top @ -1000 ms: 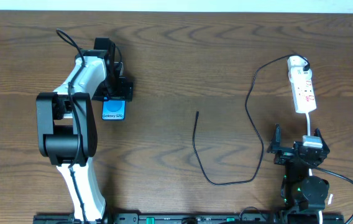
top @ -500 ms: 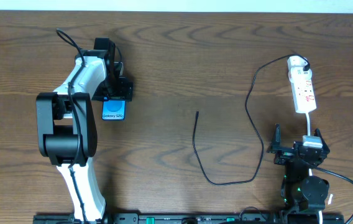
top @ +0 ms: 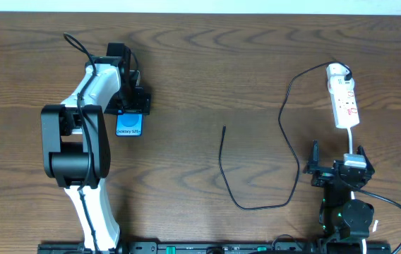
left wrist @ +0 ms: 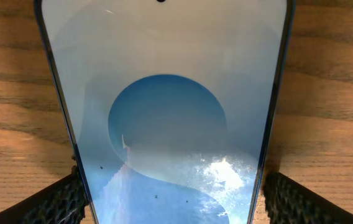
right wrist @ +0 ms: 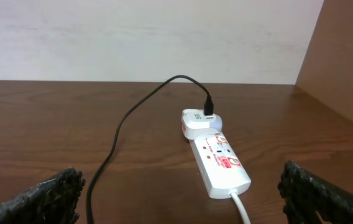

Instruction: Plug charger to phone and switch on socket

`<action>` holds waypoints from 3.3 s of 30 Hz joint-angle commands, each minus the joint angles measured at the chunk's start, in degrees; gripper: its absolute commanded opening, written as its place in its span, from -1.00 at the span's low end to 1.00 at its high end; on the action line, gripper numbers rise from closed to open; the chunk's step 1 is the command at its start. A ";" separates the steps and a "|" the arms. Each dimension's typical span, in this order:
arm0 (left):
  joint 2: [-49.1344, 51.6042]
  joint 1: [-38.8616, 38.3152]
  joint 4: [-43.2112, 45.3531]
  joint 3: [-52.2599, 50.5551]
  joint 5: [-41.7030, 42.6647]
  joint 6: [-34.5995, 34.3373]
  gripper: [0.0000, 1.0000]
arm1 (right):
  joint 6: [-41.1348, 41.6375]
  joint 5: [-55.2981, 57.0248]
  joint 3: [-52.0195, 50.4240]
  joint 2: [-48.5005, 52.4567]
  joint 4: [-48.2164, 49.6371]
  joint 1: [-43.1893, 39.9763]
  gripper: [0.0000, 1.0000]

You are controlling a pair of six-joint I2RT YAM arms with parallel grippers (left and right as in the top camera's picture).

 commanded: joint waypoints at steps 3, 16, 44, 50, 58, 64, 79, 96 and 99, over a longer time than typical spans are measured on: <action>1.57 0.17 -0.22 -2.43 -0.11 0.22 0.78 | -0.50 0.31 -0.07 -0.35 -0.24 0.48 0.99; 1.57 0.17 -0.24 -2.43 -0.11 0.22 0.72 | -0.50 0.31 -0.07 -0.35 -0.24 0.48 0.99; 1.57 0.17 -0.26 -2.43 -0.11 0.22 0.70 | -0.50 0.31 -0.07 -0.35 -0.24 0.48 0.98; 1.57 0.17 -0.26 -2.43 -0.11 0.22 0.68 | -0.50 0.31 -0.07 -0.35 -0.24 0.48 0.99; 1.57 0.17 -0.24 -2.43 -0.11 0.22 0.60 | -0.50 0.31 -0.07 -0.35 -0.24 0.48 0.99; 1.57 0.17 -0.24 -2.43 -0.11 0.22 0.59 | -0.50 0.31 -0.07 -0.35 -0.24 0.48 0.98; 1.57 0.17 -0.24 -2.43 -0.11 0.22 0.43 | -0.50 0.31 -0.07 -0.35 -0.22 0.48 0.98; 1.57 0.17 -0.24 -2.43 -0.11 0.22 0.09 | -0.50 0.31 -0.07 -0.35 -0.22 0.48 0.99; 1.57 0.17 -0.24 -2.43 -0.09 0.22 -0.08 | -0.50 0.31 -0.07 -0.35 -0.24 0.48 0.99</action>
